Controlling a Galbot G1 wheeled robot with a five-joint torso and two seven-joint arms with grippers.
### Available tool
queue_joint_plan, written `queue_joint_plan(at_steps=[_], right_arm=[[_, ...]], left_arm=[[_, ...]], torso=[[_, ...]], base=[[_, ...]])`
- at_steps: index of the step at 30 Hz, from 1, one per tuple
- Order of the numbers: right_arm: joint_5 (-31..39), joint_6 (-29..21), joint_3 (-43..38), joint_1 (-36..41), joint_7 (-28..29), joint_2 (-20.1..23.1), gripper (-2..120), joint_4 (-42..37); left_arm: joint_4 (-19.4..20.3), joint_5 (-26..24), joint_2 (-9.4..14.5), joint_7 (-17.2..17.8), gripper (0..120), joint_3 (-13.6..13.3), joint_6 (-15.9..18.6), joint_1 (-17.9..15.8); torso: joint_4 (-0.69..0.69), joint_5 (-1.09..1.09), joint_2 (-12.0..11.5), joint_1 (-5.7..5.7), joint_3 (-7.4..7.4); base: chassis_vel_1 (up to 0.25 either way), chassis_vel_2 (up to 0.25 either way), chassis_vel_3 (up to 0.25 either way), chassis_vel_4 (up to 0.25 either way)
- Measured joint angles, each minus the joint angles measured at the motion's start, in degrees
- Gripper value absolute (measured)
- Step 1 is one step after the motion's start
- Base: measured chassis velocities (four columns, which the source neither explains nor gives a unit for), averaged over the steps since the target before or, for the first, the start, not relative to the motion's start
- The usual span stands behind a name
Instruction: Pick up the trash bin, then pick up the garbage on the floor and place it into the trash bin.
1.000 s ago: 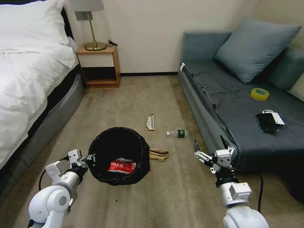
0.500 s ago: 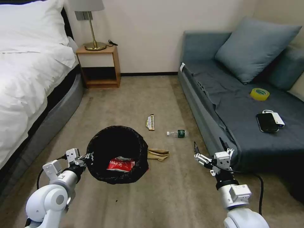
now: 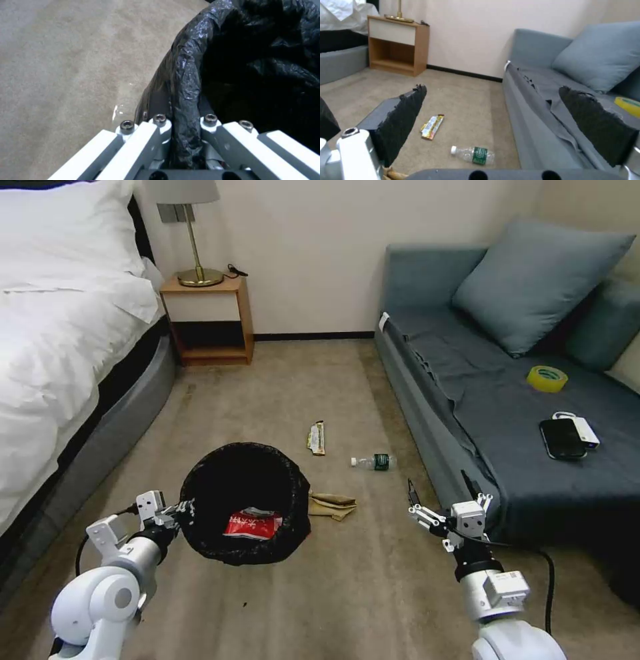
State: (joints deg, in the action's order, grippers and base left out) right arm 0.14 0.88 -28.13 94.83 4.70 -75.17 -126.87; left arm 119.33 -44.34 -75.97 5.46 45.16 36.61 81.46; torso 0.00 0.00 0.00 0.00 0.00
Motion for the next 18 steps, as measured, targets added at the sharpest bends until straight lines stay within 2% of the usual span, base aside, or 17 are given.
queue_joint_plan(at_steps=[12, 18], right_arm=[[-0.3, 0.3, 0.3, 0.1, -0.3, 0.1, 100, 0.1], [-0.3, 0.5, 0.3, 0.3, -0.5, 0.1, 100, 0.1]], left_arm=[[0.1, -0.1, -0.1, 0.1, 4, 0.4, 0.0, 0.0], [0.1, -0.2, -0.1, 0.1, 4, 0.7, 0.0, 0.0]], torso=[[0.00, 0.00, 0.0, 0.00, 0.01], [0.00, 0.00, 0.0, 0.00, 0.01]], base=[[-0.095, 0.085, 0.080, -0.091], [-0.064, 0.065, 0.065, -0.040]])
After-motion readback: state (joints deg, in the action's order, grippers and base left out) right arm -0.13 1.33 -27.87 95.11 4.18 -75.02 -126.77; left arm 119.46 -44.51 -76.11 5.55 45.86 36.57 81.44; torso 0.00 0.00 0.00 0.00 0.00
